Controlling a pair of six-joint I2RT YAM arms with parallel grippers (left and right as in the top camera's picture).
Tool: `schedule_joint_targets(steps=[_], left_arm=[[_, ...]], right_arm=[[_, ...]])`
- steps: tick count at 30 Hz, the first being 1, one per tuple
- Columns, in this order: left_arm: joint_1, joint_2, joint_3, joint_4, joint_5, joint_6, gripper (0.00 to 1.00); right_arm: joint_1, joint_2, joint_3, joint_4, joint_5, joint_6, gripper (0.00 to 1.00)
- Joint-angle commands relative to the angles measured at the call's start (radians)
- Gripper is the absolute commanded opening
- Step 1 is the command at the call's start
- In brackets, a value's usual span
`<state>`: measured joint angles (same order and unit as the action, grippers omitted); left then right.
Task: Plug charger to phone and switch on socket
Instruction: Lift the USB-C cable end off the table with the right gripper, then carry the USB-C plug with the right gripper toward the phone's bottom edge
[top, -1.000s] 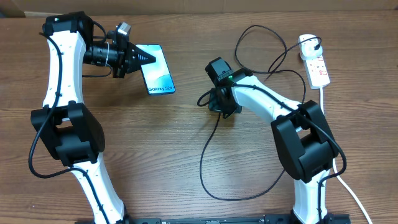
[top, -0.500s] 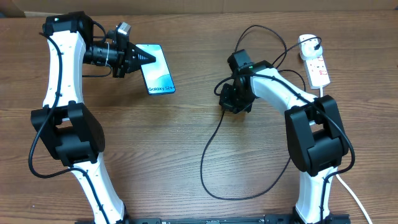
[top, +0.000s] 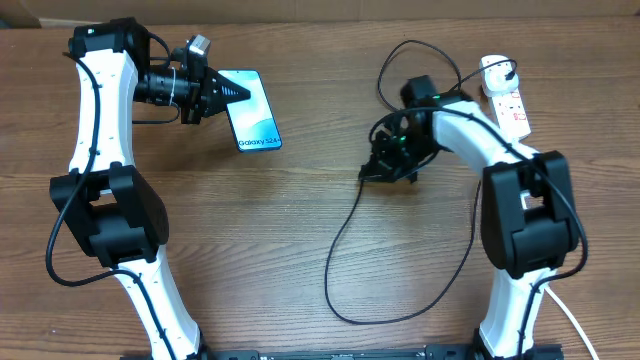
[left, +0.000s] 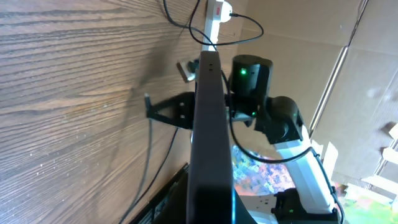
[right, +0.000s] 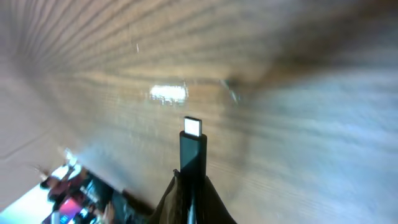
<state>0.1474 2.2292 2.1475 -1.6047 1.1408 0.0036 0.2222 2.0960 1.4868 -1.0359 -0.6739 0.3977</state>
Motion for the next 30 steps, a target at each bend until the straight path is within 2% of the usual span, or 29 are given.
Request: schedule_joint_targets(steps=[1, 5, 11, 16, 21, 30], left_arm=[[-0.004, -0.026, 0.015, 0.003, 0.062, 0.016, 0.05], [-0.008, -0.026, 0.015, 0.016, 0.065, -0.002, 0.04], [-0.042, -0.026, 0.015, 0.095, 0.066, -0.112, 0.04], [-0.072, -0.026, 0.015, 0.187, 0.120, -0.216, 0.04], [-0.104, -0.026, 0.015, 0.285, 0.142, -0.375, 0.04], [-0.161, -0.026, 0.015, 0.355, 0.161, -0.516, 0.04]], right_arm=[[-0.030, -0.119, 0.007, -0.060, -0.069, -0.127, 0.04], [-0.039, -0.200, 0.007, -0.135, -0.090, -0.208, 0.04], [-0.027, -0.317, 0.007, -0.208, -0.134, -0.266, 0.04], [-0.007, -0.363, 0.007, -0.259, -0.288, -0.388, 0.04], [0.013, -0.372, 0.007, -0.300, -0.466, -0.510, 0.04], [0.019, -0.372, 0.007, -0.294, -0.555, -0.530, 0.04]])
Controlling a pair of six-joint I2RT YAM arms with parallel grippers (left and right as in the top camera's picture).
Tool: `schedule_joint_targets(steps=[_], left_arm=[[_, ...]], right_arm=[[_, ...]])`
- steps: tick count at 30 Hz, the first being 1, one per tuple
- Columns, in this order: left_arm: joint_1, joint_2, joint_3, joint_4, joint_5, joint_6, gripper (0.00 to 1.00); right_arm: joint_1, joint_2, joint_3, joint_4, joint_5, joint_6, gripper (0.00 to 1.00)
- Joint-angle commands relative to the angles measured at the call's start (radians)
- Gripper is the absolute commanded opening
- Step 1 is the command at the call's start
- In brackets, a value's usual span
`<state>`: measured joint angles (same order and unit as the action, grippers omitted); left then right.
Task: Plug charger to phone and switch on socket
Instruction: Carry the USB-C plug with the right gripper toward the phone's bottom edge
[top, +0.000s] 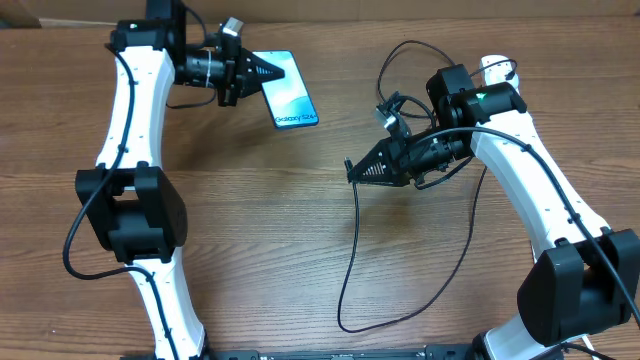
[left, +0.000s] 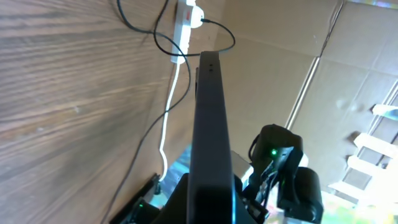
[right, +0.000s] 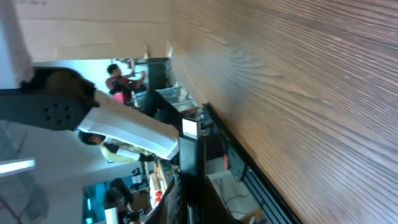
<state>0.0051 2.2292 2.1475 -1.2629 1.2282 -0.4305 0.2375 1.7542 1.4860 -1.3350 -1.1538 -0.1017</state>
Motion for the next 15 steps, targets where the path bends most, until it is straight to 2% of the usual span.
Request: schedule_joint_targets(steps=[1, 11, 15], left_arm=[[-0.026, -0.026, 0.015, 0.023, 0.074, -0.093, 0.04], [-0.095, -0.026, 0.015, 0.112, 0.087, -0.131, 0.04], [-0.101, -0.026, 0.015, 0.115, 0.046, -0.140, 0.04]], right_arm=[[0.004, -0.030, 0.008, 0.006, -0.082, -0.031, 0.04], [0.004, -0.030, 0.008, 0.024, -0.143, -0.031, 0.04], [0.004, -0.030, 0.008, 0.024, -0.143, -0.031, 0.04]])
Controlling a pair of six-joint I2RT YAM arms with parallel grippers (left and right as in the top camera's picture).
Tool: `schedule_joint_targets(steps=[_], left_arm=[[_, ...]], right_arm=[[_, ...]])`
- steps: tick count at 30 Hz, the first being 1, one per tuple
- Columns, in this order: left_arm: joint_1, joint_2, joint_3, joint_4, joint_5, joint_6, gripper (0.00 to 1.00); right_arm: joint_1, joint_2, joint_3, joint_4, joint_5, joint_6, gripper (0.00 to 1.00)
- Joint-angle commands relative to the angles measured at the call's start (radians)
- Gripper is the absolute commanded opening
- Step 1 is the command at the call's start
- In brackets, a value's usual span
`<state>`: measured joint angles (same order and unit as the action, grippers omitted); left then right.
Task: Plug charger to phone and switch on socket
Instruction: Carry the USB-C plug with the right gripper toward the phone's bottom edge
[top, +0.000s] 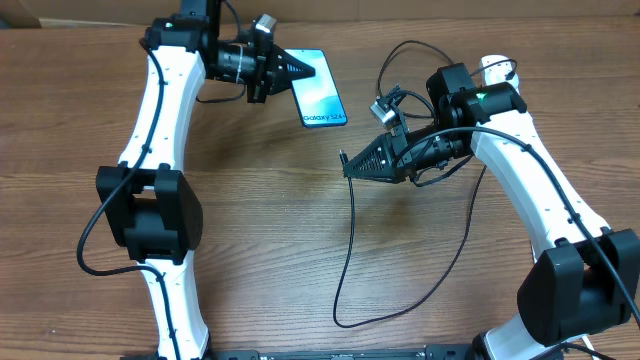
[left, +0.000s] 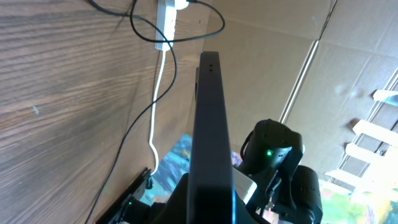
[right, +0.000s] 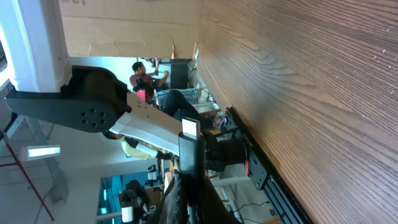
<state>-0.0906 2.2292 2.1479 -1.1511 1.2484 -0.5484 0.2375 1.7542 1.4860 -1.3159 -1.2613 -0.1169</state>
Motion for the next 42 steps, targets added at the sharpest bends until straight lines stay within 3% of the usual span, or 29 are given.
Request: schedule_joint_targets(steps=[1, 42], left_arm=[[-0.005, -0.026, 0.015, 0.003, 0.024, -0.025, 0.04], [-0.048, -0.026, 0.015, -0.079, -0.020, 0.056, 0.04]], right_arm=[[0.004, -0.030, 0.008, 0.005, -0.035, -0.015, 0.04], [0.004, -0.030, 0.008, 0.100, 0.026, 0.095, 0.04]])
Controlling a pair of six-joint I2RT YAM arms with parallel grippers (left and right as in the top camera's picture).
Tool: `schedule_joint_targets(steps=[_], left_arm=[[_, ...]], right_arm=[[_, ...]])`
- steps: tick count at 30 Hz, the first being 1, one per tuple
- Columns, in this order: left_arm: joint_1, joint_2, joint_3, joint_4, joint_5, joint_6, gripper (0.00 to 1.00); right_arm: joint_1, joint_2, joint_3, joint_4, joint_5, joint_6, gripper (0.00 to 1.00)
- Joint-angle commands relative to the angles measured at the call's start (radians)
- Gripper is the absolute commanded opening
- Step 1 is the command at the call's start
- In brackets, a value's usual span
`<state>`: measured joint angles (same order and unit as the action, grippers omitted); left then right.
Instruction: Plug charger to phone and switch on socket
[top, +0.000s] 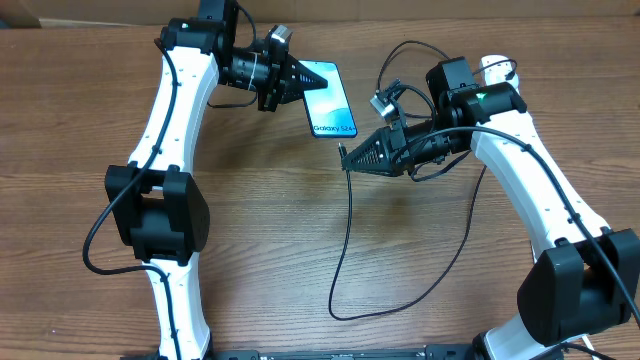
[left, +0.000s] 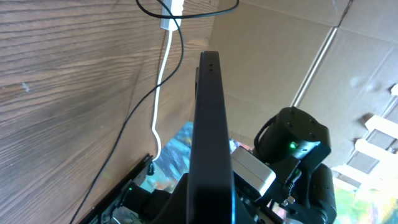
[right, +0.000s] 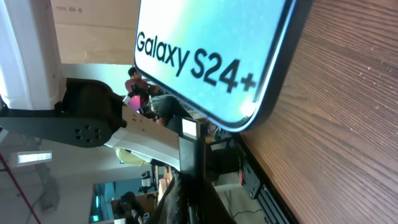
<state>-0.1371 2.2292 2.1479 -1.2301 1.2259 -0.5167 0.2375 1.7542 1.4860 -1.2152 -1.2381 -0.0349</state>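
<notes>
The phone (top: 331, 100), its lit screen reading "Galaxy S24+", hangs above the table with my left gripper (top: 292, 78) shut on its top end. It shows edge-on in the left wrist view (left: 208, 118). My right gripper (top: 368, 157) is shut on the black charger plug (top: 344, 152), which points left. In the right wrist view the plug's metal tip (right: 189, 127) stands just short of the phone's bottom edge (right: 249, 118). The white socket strip (top: 506, 98) lies at the far right with the charger's adapter in it.
The black cable (top: 349, 240) hangs from the plug, loops over the front of the table and runs back up to the strip. A white lead (left: 163, 81) trails from the strip. Cardboard panels stand behind the table.
My left gripper has carried the phone further right and a little nearer. The right gripper has raised the plug slightly, so the phone's bottom edge now fills the right wrist view above the tip.
First the phone was held at the far left and the plug was held low over the table. Then both arms were raised, with the plug pointing left. Step by step the phone came right, and its bottom edge now meets the plug's tip.
</notes>
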Motion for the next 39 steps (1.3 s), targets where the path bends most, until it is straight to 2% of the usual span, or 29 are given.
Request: schedule_joint_targets(steps=[1, 35, 39], left_arm=[[-0.002, -0.026, 0.015, 0.000, -0.006, 0.030, 0.04], [-0.021, -0.026, 0.015, -0.004, -0.004, 0.039, 0.04], [-0.021, -0.026, 0.015, -0.008, -0.008, 0.042, 0.04]], right_arm=[[0.004, -0.030, 0.008, -0.004, 0.002, 0.013, 0.04], [0.031, -0.030, 0.008, 0.007, 0.014, 0.014, 0.04], [0.031, -0.030, 0.008, 0.029, 0.031, 0.059, 0.04]])
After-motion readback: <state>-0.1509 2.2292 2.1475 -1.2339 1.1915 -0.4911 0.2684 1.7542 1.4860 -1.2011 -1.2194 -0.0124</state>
